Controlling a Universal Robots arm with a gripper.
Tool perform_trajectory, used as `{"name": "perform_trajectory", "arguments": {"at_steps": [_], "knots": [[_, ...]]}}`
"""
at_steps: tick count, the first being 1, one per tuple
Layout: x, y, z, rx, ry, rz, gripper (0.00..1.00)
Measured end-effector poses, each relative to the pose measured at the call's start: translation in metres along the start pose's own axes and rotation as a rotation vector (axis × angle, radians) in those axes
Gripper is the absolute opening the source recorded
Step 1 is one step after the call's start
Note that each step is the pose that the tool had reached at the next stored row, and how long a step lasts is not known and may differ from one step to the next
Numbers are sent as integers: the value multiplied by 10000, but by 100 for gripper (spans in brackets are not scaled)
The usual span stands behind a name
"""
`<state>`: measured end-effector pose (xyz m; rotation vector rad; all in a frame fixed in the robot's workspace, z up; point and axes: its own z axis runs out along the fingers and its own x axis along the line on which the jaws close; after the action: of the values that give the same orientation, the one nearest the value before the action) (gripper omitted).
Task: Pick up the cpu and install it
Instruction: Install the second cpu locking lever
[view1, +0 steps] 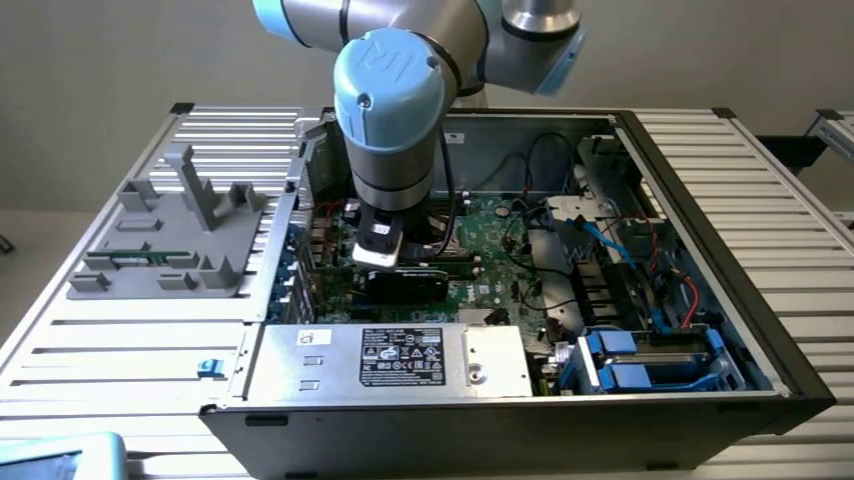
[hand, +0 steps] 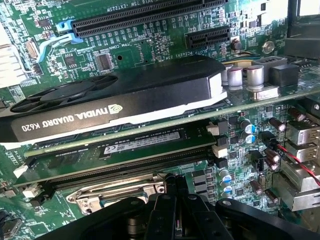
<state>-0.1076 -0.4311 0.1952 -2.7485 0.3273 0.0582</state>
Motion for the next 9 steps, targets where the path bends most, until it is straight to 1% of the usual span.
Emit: {"name": "perform_trajectory", "arguments": {"at_steps": [9], "knots": [[-2, -8, 38, -2, 0, 0, 12]]}}
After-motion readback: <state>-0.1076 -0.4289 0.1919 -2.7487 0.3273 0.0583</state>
